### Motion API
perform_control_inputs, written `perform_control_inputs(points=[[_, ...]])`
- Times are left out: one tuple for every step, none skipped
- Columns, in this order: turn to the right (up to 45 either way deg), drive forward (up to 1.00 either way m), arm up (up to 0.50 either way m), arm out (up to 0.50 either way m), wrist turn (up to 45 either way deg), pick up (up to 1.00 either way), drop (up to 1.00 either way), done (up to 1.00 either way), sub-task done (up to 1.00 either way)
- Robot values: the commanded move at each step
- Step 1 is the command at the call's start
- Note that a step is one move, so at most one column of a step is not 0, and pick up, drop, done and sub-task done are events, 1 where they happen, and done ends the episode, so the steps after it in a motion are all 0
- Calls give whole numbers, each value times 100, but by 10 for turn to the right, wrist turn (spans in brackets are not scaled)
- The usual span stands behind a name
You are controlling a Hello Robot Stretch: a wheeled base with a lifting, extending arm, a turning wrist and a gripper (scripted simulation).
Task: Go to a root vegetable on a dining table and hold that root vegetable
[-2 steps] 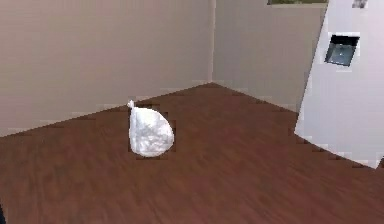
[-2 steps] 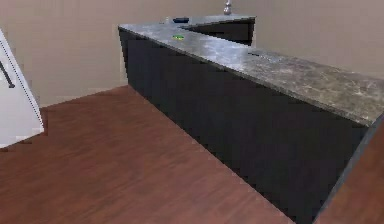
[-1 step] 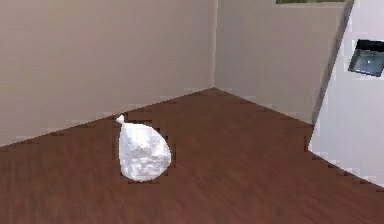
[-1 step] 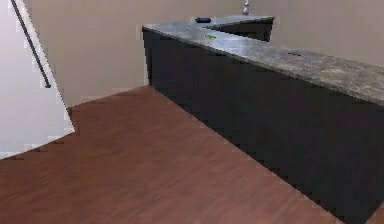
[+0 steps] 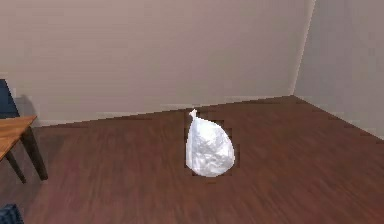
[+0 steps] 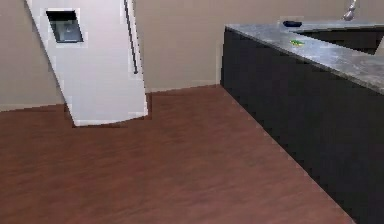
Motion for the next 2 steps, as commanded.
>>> perform_control_inputs(points=[[0, 35, 0, 0, 0, 0, 0, 0, 0], [-210, 0, 0, 0, 0, 0, 0, 0, 0]])
